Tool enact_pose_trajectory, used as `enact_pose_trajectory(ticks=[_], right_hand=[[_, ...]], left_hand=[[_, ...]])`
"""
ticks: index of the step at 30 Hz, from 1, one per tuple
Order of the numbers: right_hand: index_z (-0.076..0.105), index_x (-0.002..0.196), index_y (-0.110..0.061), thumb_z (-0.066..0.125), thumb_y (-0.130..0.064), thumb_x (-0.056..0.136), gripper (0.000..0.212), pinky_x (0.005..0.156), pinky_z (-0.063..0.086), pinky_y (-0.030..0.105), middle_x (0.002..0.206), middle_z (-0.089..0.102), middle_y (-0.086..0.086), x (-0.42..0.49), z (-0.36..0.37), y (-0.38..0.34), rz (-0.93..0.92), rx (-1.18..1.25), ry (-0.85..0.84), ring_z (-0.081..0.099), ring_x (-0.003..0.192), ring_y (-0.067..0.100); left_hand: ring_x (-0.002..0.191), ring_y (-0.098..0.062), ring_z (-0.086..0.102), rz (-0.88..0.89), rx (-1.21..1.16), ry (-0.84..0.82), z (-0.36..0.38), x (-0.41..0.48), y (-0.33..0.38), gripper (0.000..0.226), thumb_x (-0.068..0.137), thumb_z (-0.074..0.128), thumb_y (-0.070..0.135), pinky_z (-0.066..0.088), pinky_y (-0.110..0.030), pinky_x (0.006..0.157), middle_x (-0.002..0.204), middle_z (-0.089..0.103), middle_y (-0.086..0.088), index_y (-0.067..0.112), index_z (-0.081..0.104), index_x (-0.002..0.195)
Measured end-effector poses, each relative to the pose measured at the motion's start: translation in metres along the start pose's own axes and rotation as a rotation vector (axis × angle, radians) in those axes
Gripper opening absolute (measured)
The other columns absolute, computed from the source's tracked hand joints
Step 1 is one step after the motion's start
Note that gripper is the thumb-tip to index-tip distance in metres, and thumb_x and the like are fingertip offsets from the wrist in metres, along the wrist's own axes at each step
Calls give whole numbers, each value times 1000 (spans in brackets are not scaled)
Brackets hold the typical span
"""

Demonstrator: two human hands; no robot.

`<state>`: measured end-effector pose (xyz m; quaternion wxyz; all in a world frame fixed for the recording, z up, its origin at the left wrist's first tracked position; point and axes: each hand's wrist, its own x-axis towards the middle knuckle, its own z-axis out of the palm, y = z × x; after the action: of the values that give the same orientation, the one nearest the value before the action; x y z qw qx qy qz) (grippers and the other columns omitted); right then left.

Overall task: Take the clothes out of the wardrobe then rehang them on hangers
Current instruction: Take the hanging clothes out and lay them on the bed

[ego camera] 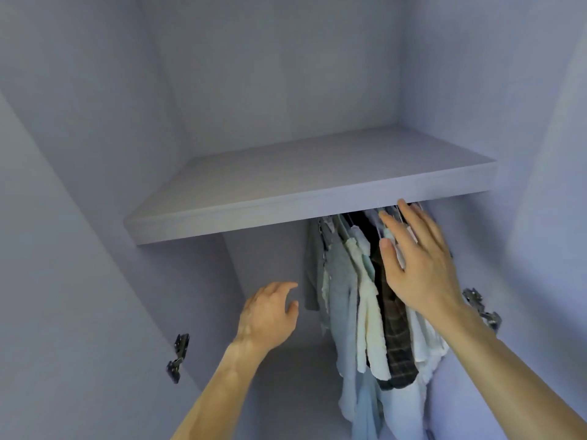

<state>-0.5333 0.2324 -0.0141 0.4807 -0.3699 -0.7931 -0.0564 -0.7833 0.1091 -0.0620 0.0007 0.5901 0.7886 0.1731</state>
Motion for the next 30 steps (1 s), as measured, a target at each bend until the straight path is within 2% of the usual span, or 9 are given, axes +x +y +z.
enact_pose_trajectory(ticks=[3, 8, 12, 16, 20, 23, 25, 27, 30], right_hand=[[44, 149, -25, 37, -37, 104, 48, 120, 25, 48, 161, 30, 8, 40, 21, 29, -24, -122, 100, 22, 151, 27], [31, 155, -33, 29, -41, 106, 50, 123, 5, 55, 164, 23, 7, 72, 69, 77, -39, -265, 141, 10, 154, 25], [39, 150, -34, 40, -35, 103, 47, 121, 7, 58, 158, 32, 5, 82, 108, 100, -92, -219, 301, 16, 152, 28], [32, 153, -39, 32, -40, 103, 50, 121, 4, 57, 156, 29, 4, 90, 131, 112, -149, -229, 405, 13, 152, 26], [34, 152, -40, 30, -41, 102, 50, 120, 6, 56, 154, 34, 5, 92, 139, 115, -188, -205, 495, 18, 150, 28], [35, 151, -39, 30, -40, 102, 50, 119, 7, 55, 151, 37, 6, 93, 140, 113, -191, -193, 529, 21, 148, 29], [36, 151, -39, 29, -40, 102, 50, 119, 7, 54, 150, 37, 6, 93, 138, 111, -195, -195, 528, 21, 147, 30], [37, 150, -38, 29, -40, 102, 49, 119, 6, 54, 150, 37, 6, 93, 137, 110, -192, -196, 521, 21, 146, 30], [39, 148, -37, 28, -40, 102, 48, 119, 6, 54, 150, 36, 6, 93, 134, 109, -179, -195, 511, 21, 146, 29]], left_hand=[[131, -16, 49, 11, -32, -13, 12, 28, 15, 44, 100, 48, 38, 40, -34, 108, 144, 51, 10, 33, 46, 144], [127, -17, 53, -12, -135, -85, 47, 71, 33, 44, 100, 47, 39, 49, -37, 100, 144, 50, 9, 35, 45, 143], [128, -20, 50, -72, -236, -146, 83, 102, 46, 44, 100, 46, 41, 49, -40, 100, 145, 47, 6, 34, 43, 143], [117, -23, 57, -211, -364, -113, 116, 128, 63, 52, 97, 49, 52, 51, -39, 92, 133, 54, -1, 27, 43, 142], [113, -24, 62, -317, -446, -61, 136, 149, 80, 63, 94, 51, 58, 51, -33, 87, 126, 60, -5, 20, 41, 144], [102, -27, 67, -364, -494, -43, 138, 161, 89, 55, 96, 54, 41, 54, -33, 83, 110, 69, -4, 14, 43, 143], [95, -35, 68, -381, -461, -42, 136, 170, 94, 47, 96, 49, 26, 56, -39, 79, 106, 70, -12, 11, 43, 140], [97, -41, 65, -417, -423, -33, 133, 177, 96, 40, 97, 42, 18, 55, -42, 80, 111, 67, -20, 6, 41, 135], [101, -38, 64, -465, -323, -22, 130, 178, 94, 34, 103, 34, 18, 49, -36, 77, 118, 62, -19, 2, 40, 133]])
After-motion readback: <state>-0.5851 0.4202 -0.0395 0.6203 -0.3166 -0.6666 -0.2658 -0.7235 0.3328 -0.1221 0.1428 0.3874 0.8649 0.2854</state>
